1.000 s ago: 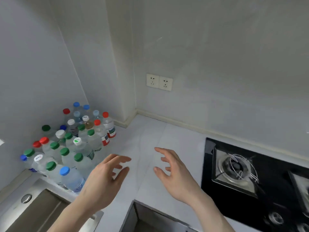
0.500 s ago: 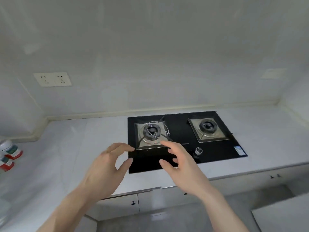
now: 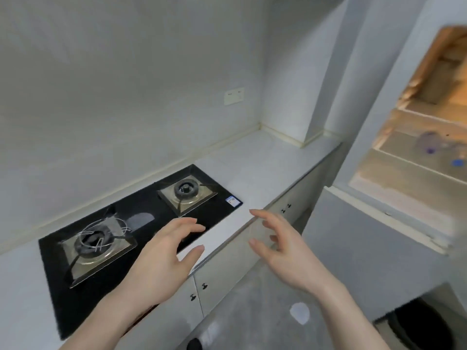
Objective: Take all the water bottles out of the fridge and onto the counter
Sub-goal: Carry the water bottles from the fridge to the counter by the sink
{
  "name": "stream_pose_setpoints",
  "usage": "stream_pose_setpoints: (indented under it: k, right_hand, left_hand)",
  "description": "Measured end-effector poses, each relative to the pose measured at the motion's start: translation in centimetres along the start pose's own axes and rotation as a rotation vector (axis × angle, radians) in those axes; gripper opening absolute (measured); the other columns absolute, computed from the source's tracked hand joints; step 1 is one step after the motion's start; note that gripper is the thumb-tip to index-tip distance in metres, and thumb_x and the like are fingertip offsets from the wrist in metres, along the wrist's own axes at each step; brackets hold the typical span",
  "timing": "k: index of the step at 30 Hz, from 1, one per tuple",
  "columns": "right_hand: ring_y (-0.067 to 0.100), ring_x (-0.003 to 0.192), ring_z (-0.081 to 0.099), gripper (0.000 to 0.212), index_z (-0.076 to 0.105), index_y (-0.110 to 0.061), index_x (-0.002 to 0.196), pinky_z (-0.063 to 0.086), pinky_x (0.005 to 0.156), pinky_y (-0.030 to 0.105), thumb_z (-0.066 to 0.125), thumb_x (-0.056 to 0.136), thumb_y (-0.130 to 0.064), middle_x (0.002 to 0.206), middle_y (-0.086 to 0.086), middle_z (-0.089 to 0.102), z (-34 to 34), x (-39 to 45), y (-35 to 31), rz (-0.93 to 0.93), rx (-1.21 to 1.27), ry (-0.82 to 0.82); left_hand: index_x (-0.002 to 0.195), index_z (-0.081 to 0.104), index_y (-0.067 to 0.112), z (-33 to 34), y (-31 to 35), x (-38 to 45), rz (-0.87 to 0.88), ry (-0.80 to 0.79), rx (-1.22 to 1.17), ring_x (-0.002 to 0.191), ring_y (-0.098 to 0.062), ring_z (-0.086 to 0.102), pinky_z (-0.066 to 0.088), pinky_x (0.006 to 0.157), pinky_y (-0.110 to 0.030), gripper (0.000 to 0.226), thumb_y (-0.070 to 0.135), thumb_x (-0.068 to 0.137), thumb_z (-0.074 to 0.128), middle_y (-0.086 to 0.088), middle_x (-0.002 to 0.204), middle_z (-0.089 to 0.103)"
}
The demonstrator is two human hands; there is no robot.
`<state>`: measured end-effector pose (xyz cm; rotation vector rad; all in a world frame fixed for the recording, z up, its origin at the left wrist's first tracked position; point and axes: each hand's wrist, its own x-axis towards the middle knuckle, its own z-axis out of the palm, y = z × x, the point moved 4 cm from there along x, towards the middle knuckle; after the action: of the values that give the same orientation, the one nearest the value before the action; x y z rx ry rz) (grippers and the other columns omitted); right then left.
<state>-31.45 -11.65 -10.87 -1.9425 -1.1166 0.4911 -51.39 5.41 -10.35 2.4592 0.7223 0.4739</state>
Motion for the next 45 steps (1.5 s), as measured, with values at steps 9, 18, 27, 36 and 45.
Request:
stream_pose_setpoints:
  k: [9, 18, 27, 36, 45]
  right_hand:
    - [-0.012, 0.138, 0.04, 0.05, 0.046, -0.048, 0.146, 0.039, 0.119, 0.03, 0.064, 0.101, -0.04, 0.144, -0.034, 0.043, -11.4, -4.4, 7.5, 0.206, -0.065, 0.32]
    - [-0.009, 0.133, 0.045, 0.048, 0.048, -0.051, 0.142, 0.041, 0.109, 0.02, 0.066, 0.1, -0.035, 0.143, -0.034, 0.045, -20.2, -3.5, 11.7, 0.358, -0.069, 0.524]
    - [-0.01, 0.133, 0.044, 0.048, 0.048, -0.053, 0.142, 0.039, 0.107, 0.017, 0.066, 0.101, -0.035, 0.141, -0.039, 0.044, -26.3, 3.4, 15.6, 0.388, -0.027, 0.644]
    - [-0.006, 0.132, 0.047, 0.048, 0.049, -0.053, 0.141, 0.042, 0.106, 0.022, 0.066, 0.1, -0.035, 0.143, -0.037, 0.044, -31.5, 5.6, 20.1, 0.468, -0.046, 0.76]
    - [-0.006, 0.131, 0.048, 0.047, 0.049, -0.052, 0.141, 0.043, 0.109, 0.025, 0.065, 0.1, -0.038, 0.138, -0.04, 0.043, -39.3, 7.8, 27.3, 0.524, -0.077, 0.8]
  left_hand:
    - [0.125, 0.061, 0.046, 8.8, 10.3, 10.6, 0.303, -0.195, -0.092, 0.128, 0.015, 0.042, 0.04, 0.102, -0.021, 0.031, 0.044, 0.094, 0.065, 0.034, 0.139, 0.046]
    - [0.125, 0.061, 0.046, 15.5, 18.2, 20.9, 0.509, -0.342, -0.169, 0.128, 0.011, 0.045, 0.032, 0.102, -0.012, 0.03, 0.042, 0.095, 0.065, 0.034, 0.138, 0.045]
    - [0.127, 0.057, 0.049, 18.7, 22.2, 32.3, 0.621, -0.435, -0.148, 0.123, 0.016, 0.043, 0.039, 0.085, -0.003, 0.03, 0.047, 0.097, 0.06, 0.041, 0.138, 0.039]
    - [0.126, 0.058, 0.046, 24.8, 27.7, 40.4, 0.73, -0.566, -0.149, 0.091, 0.004, 0.063, 0.049, 0.079, -0.016, 0.029, 0.047, 0.097, 0.06, 0.036, 0.136, 0.041]
    - [0.131, 0.056, 0.043, 32.8, 34.4, 47.0, 0.768, -0.613, -0.134, 0.092, 0.008, 0.057, 0.039, 0.091, -0.015, 0.033, 0.044, 0.098, 0.061, 0.032, 0.137, 0.043]
